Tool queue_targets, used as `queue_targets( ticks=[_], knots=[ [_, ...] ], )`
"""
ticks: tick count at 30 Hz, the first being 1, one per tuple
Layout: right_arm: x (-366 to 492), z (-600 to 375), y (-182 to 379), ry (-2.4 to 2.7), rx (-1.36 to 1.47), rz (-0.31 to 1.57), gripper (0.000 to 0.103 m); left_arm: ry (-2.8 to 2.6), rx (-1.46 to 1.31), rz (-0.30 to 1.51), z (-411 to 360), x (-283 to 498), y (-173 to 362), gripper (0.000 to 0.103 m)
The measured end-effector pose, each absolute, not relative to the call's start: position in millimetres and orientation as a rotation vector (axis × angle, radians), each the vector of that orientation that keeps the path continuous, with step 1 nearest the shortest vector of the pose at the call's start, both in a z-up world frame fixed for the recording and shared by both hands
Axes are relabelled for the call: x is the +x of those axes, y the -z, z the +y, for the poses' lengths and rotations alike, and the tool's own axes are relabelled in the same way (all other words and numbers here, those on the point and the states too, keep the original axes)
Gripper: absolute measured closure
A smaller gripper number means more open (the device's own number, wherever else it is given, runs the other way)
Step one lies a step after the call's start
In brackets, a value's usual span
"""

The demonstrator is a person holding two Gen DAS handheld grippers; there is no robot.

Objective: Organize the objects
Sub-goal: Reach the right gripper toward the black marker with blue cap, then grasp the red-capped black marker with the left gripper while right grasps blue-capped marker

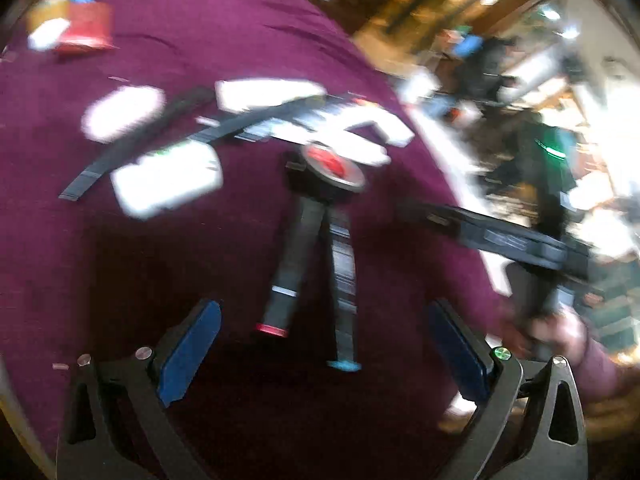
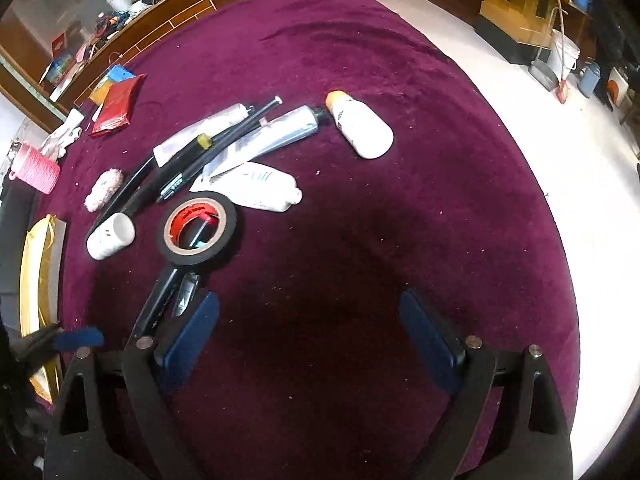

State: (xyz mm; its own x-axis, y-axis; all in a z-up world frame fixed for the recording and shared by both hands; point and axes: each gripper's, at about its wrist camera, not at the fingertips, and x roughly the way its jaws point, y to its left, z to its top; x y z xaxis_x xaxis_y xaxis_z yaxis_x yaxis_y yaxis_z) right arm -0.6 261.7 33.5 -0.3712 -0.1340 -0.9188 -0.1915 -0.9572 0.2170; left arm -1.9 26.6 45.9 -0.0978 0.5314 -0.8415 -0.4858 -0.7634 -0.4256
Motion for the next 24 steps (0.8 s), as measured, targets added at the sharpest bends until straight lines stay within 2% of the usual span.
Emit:
queue_targets(
  ticks=[2, 5, 6, 7, 10, 24],
  knots=[
    [-0.9, 261.4, -31.3, -2.526, -1.747, 0.456, 0.01, -2.003, -1.49, 0.033, 31.5, -1.9, -46.3, 0.004],
    [-1.5, 258.0, -30.6, -2.531, -1.753, 0.437, 0.01, -2.006, -1.49, 0.068, 34.7, -4.0, -41.4, 0.012],
    [-0.9, 257.5, -31.2, -2.537, -1.748, 0.429, 0.01, -1.995, -1.489, 0.088, 37.7, -5.2, -37.3, 0.021],
    [-0.5, 257.2, -32.0, -2.541, -1.744, 0.427, 0.01, -1.99, -1.491, 0.111, 44.3, -4.3, -34.9, 0.036],
    [1.4, 257.5, -34.9, -2.55, -1.729, 0.413, 0.01, -1.958, -1.522, 0.159, 51.5, -2.9, -25.2, 0.053],
    [7.1, 271.3, -35.2, -2.525, -1.707, 0.454, 0.01, -1.966, -1.475, 0.215, 67.7, -18.1, -28.0, 0.053]
  ],
)
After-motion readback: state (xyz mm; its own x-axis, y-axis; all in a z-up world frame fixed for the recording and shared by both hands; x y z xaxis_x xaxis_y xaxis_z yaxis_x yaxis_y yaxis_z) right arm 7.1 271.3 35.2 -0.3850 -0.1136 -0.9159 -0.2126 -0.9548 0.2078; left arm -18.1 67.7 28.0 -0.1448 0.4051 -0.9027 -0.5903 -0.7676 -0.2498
